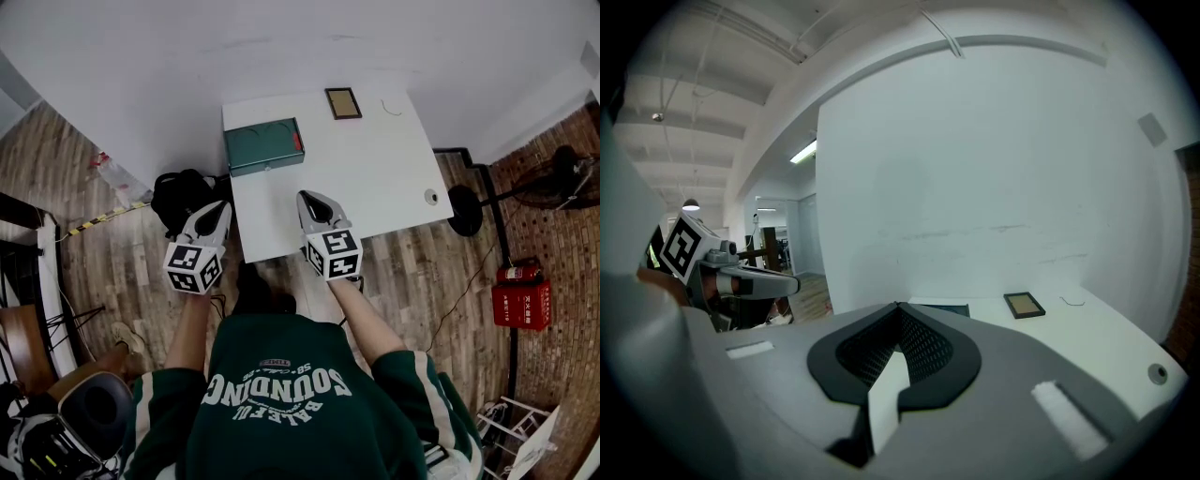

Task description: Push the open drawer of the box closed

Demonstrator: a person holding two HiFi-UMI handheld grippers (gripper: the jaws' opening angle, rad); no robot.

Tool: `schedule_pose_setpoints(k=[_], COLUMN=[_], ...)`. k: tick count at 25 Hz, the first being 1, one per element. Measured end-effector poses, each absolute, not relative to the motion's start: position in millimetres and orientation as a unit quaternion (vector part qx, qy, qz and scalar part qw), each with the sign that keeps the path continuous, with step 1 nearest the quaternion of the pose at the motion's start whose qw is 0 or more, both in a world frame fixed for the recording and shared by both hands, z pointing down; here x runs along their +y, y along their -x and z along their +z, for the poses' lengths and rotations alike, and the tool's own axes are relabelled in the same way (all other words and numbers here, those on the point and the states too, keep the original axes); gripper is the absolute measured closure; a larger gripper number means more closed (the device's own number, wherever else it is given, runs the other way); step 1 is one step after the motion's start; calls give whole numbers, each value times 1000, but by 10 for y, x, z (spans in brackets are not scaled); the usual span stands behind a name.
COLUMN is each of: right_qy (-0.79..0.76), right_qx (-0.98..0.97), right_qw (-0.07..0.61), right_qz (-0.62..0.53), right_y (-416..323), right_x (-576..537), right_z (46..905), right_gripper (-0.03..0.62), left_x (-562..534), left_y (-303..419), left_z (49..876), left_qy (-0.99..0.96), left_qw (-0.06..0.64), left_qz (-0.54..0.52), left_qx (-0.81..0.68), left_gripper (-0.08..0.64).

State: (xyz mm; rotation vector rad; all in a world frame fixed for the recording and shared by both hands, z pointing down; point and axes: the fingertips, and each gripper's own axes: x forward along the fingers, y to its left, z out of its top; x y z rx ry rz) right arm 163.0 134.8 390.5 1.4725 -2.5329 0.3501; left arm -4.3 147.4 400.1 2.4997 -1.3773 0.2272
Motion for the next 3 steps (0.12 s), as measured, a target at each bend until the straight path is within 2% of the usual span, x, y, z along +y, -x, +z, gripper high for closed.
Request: schedule_pose_setpoints(k=[3], right_qy=[-496], right_qx=[-855], right_qw=[97], right_qz=[117], right_y=[-1581], right_x=[1329], right_z=[3899], right_gripper=[591], left_x=[1461], left_y=[73], left_z=[4004], left_qy=[-865], left_qw=[139], left_qz=[78], left_qx=[-475], left_gripper=[508])
